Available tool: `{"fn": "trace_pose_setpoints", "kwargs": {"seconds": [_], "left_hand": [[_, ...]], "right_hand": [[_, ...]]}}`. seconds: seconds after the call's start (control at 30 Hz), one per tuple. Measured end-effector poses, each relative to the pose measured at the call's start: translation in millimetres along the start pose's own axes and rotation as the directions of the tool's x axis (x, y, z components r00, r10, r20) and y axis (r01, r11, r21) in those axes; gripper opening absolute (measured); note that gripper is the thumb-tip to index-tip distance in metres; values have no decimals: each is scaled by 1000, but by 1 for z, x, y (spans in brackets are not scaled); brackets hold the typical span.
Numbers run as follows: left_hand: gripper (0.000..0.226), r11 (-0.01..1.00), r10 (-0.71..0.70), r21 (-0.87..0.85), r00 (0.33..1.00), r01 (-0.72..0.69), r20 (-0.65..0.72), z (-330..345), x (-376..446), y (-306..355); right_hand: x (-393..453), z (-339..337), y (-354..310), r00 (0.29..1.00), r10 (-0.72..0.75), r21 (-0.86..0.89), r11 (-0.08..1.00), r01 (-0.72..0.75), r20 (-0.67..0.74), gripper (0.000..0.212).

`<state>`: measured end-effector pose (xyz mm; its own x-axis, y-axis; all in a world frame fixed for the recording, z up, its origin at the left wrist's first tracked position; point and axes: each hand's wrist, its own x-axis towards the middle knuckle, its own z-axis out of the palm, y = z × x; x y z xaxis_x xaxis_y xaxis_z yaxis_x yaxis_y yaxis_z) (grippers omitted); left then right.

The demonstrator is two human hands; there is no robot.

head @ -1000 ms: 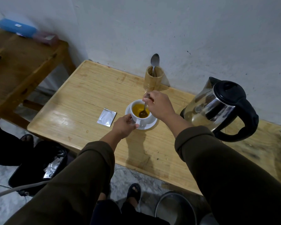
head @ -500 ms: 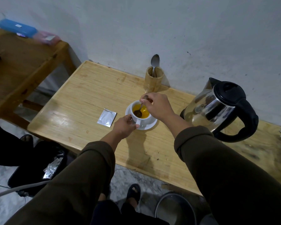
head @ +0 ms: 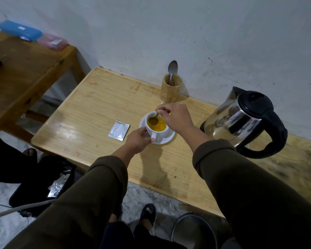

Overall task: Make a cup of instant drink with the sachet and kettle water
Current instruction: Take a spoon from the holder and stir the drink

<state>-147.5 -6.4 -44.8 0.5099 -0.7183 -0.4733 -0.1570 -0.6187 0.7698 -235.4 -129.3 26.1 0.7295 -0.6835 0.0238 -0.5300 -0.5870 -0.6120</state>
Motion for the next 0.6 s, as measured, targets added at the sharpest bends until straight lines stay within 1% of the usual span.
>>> {"fn": "trace_pose_setpoints", "kwargs": {"seconds": [0.13, 0.2, 0.3, 0.37, 0.43, 0.6], "left_hand": [[57, 1000, 1, -3, 1000, -1, 7, 0, 0, 0], [57, 1000, 2, -5, 1000, -2, 8, -1, 0, 0], [57, 1000, 0, -9, 1000, 0, 5, -1, 0, 0], [58, 1000, -2, -14, 1000, 2, 5, -1, -1, 0], [57, 1000, 1, -12, 1000, -1, 5, -1, -1, 1], [52, 1000, 6, -9, 1000, -6, -4, -2, -2, 3]], "right_hand": [[1, -3, 0, 999, 26, 17, 1000, -27, 36, 17], [2, -5, 1, 998, 28, -24, 999, -27, 47, 18], [3, -7, 1, 1000, 18, -117, 993, -16, 18, 22], [3, -7, 1, 1000, 17, -133, 991, -19, -13, 22], [4, -4, 2, 1000, 18, -108, 994, -20, -25, 22], [2, 1, 0, 1000, 4, 18, 1000, -4, 4, 17]]}}
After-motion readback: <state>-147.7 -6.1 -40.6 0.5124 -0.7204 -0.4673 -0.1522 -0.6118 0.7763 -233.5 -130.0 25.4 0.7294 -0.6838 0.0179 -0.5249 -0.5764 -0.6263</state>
